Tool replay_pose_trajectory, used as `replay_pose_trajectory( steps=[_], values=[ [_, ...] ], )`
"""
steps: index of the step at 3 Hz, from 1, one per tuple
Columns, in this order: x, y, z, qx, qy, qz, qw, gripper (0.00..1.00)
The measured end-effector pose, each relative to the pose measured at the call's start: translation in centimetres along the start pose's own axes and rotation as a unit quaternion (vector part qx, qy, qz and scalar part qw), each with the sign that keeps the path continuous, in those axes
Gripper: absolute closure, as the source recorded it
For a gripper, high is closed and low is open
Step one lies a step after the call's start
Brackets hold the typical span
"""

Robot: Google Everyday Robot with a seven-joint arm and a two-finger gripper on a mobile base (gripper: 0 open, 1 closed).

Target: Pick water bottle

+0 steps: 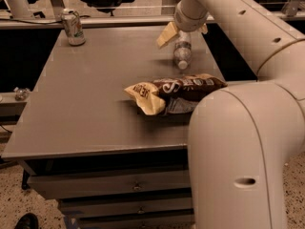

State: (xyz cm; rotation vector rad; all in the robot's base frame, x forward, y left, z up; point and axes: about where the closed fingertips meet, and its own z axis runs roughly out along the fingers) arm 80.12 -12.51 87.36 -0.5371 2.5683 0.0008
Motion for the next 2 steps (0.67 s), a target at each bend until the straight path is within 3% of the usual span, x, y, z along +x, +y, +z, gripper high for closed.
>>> replay_pose_trajectory(
  steps=[1, 2],
  values=[
    [0.57, 0.95, 1.62, -0.007, 0.022, 0.017, 0.9996, 0.16],
    [0.75, 1.73, 2.37, -0.018, 0.03, 0.028, 0.999, 0.39]
  ],
)
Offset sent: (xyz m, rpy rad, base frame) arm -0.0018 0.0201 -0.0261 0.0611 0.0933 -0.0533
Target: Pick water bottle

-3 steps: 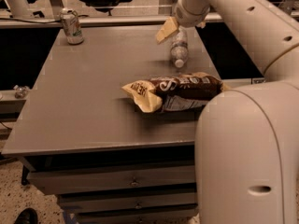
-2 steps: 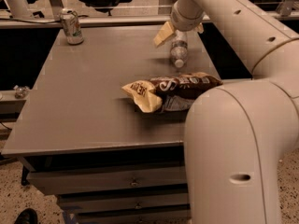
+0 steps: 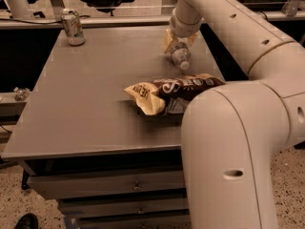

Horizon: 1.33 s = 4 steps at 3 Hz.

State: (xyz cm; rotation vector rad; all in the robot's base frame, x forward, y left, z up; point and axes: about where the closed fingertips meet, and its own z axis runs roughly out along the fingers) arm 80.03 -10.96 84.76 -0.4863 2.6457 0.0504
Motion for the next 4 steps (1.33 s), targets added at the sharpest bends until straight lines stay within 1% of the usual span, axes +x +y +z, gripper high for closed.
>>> replay_pose_trajectory(
  steps=[1, 2, 3, 4],
  values=[
    [0.0, 0.4, 0.0, -0.01, -0.001, 0.006, 0.9999, 0.62],
    [-0.2, 0.9, -0.6, -0.027, -0.009, 0.008, 0.9996, 0.86],
    [-0.6, 2.4, -1.5, -0.061, -0.026, -0.001, 0.9978, 1.0],
    [-2.0, 4.9, -3.5, -0.118, -0.068, -0.028, 0.9903, 1.0]
  ],
)
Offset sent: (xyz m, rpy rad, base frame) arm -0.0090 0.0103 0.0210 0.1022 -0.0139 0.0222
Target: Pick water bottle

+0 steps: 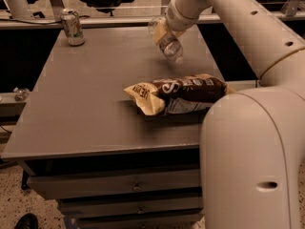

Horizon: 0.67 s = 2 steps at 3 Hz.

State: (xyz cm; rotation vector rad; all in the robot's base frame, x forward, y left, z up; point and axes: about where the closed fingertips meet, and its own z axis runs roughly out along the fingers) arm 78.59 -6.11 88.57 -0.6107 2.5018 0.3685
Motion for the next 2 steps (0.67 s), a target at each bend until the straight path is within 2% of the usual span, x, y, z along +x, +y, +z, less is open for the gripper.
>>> replay_pose_trajectory(
  steps=[1, 2],
  values=[
    [-2.5, 4.6, -1.8, -0.073, -0.054, -0.05, 0.9946, 1.0],
    [-4.6, 9.9, -3.9, -0.133, -0.101, -0.094, 0.9815, 1.0]
  ],
)
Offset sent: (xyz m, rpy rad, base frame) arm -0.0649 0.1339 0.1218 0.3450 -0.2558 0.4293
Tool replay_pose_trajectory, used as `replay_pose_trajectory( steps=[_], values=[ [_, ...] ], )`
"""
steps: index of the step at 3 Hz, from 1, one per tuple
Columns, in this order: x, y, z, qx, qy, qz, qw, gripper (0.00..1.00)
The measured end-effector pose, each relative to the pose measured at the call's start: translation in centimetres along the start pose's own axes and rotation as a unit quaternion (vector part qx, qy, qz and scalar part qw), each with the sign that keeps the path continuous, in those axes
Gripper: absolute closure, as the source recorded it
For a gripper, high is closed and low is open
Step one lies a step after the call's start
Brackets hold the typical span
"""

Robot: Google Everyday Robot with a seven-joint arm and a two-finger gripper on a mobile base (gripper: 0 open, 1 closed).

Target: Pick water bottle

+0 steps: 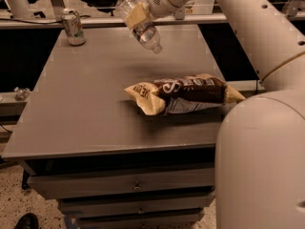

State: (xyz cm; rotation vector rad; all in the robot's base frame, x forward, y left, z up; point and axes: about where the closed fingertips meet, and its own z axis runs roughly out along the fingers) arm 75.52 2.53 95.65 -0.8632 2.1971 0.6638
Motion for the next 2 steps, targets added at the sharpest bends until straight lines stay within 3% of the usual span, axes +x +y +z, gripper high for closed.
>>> replay_pose_trajectory(
  steps=[1, 2],
  values=[
    [-2.82, 4.92, 0.15, -0.053, -0.037, -0.028, 0.9975, 1.0],
    [-3.05, 5.57, 0.37, -0.061, -0.04, -0.03, 0.9969, 1.0]
  ],
)
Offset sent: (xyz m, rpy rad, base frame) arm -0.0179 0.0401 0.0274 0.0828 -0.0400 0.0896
